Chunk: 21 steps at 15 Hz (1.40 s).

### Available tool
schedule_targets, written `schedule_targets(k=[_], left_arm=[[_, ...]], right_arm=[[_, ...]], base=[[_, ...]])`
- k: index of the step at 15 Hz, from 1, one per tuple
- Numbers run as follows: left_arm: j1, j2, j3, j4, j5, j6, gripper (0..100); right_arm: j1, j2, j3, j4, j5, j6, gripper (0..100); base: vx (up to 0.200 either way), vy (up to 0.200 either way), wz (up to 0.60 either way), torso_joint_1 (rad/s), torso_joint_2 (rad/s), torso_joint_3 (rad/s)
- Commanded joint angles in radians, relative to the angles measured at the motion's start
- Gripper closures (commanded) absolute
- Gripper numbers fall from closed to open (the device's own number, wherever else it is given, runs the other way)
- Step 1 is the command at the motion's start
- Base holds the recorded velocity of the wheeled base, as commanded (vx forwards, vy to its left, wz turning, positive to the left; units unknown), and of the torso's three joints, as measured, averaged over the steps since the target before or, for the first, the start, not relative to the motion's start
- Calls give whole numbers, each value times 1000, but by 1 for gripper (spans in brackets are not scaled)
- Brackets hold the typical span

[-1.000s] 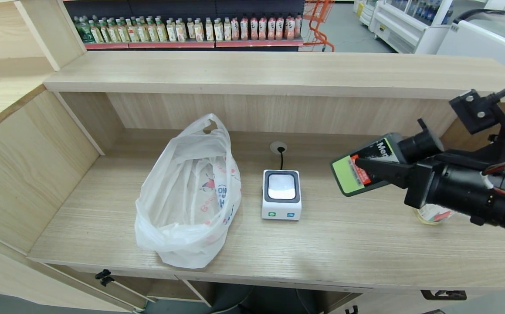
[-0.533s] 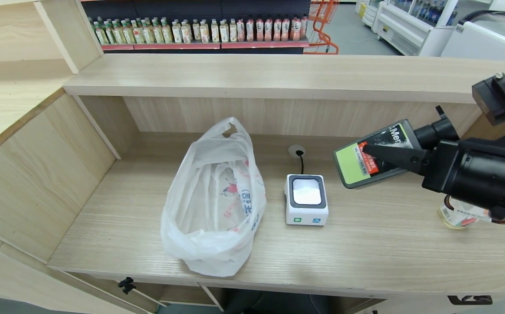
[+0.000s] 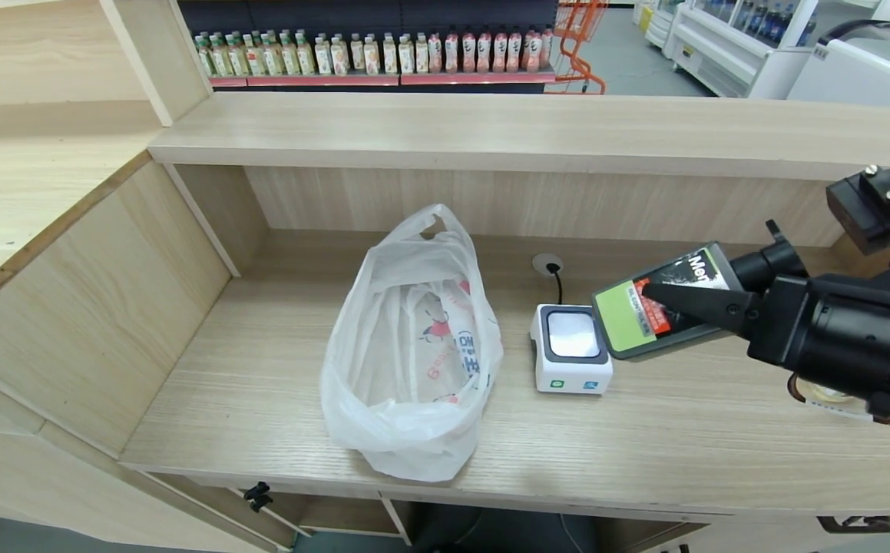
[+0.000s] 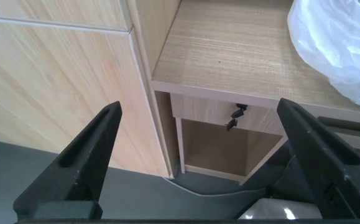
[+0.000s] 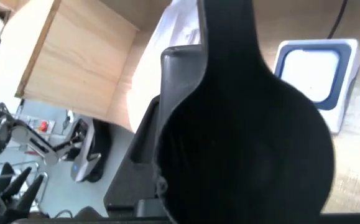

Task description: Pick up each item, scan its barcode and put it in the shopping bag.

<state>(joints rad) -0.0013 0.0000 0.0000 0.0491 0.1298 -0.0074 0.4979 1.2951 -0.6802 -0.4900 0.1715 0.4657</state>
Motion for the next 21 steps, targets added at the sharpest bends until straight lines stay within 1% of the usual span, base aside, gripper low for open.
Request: schedule_targets(k=[1,3,5,6,7,9,11,12,15,17,19,21], left_arm=[[0,0,0,0,1,0,0],[0,0,0,0,1,0,0],[0,0,0,0,1,0,0],[1,0,0,0,1,0,0],[0,0,0,0,1,0,0],[0,0,0,0,1,0,0],[0,0,0,0,1,0,0],[0,2,0,0,1,0,0],[1,0,0,0,1,0,0],[0,0,0,0,1,0,0],[0,0,0,0,1,0,0],[0,0,0,0,1,0,0]], right_arm=[[-4,10,7,-1,0,-4,100],[-1,70,-2,-4,2,-38,100],[4,153,-45,-7,5,-84,100],[13,205,-73,-16,6,-131,100],[21,274,-93,-55,6,-167,100],[21,423,-144,-145,8,-176,100],[24,541,-228,-147,16,-191,100],[33,575,-274,-147,16,-211,100],[80,658,-392,-148,19,-211,100],[87,699,-430,-154,65,-220,100],[82,747,-466,-153,74,-269,100],[76,777,-475,-156,74,-357,100]], base=[[0,0,0,0,0,0],[0,0,0,0,0,0],[0,0,0,0,0,0],[0,0,0,0,0,0],[0,0,0,0,0,0],[0,0,0,0,0,0],[0,0,0,0,0,0],[0,0,0,0,0,0],[0,0,0,0,0,0],[0,0,0,0,0,0],[0,0,0,0,0,0],[0,0,0,0,0,0]])
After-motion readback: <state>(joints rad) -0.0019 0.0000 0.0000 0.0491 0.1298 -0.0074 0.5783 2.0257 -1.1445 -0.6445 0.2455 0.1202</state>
